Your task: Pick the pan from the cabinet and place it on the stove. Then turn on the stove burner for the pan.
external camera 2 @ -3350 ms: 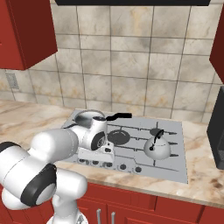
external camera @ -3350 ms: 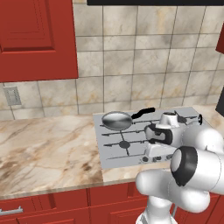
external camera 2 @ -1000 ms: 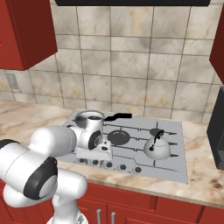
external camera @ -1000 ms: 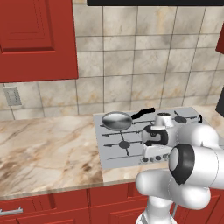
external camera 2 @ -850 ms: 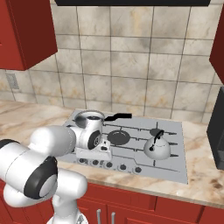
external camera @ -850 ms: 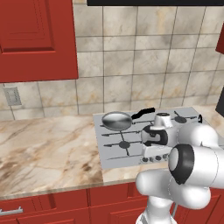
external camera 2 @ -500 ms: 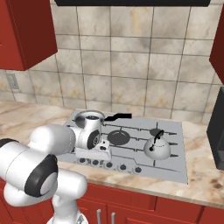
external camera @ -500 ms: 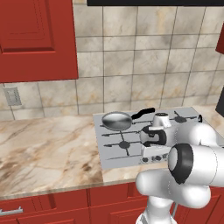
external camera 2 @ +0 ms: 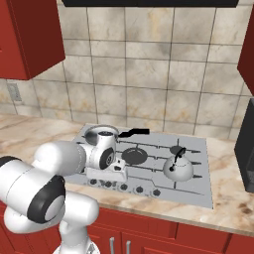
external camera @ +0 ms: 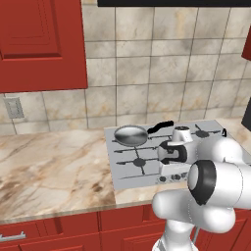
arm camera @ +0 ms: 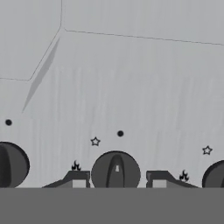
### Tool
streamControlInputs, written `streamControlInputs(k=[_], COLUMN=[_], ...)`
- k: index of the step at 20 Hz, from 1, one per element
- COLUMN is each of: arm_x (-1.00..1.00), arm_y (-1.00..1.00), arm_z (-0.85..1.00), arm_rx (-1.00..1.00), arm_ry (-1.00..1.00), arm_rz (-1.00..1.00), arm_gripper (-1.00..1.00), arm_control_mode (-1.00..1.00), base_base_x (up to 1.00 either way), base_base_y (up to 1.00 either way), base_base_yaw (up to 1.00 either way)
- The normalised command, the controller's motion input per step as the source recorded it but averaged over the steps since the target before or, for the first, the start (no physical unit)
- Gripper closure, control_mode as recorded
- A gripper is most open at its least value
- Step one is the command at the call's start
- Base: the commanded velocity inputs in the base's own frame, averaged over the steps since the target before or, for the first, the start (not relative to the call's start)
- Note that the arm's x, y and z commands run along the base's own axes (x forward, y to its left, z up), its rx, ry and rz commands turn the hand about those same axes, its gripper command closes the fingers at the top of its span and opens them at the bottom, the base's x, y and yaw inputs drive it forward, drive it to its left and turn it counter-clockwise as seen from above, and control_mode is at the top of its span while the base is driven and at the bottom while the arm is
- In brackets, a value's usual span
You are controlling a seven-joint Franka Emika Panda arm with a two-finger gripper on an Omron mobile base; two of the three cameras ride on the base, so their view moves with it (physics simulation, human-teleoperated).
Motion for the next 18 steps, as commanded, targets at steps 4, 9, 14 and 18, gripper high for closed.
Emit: streamControlInputs(k=[4,9,14,18], arm_x=[-0.36,-0.3,-0.07,-0.06], arm_y=[0.01,0.08,0.0,-0.01], arm_z=[-0.2,-0.19,-0.08,-0.14], arm_rx=[0.0,0.0,0.0,0.03], arm_ry=[-0.01,0.0,0.0,-0.01], arm_rz=[-0.07,-0.07,-0.01,0.08], arm_gripper=[1.0,1.0,1.0,1.0], arm_control_mode=[-1.0,-1.0,-1.0,-1.0], base_base_x=[0.0,0.0,0.0,0.0], base_base_y=[0.0,0.0,0.0,0.0], base_base_yaw=[0.0,0.0,0.0,0.0])
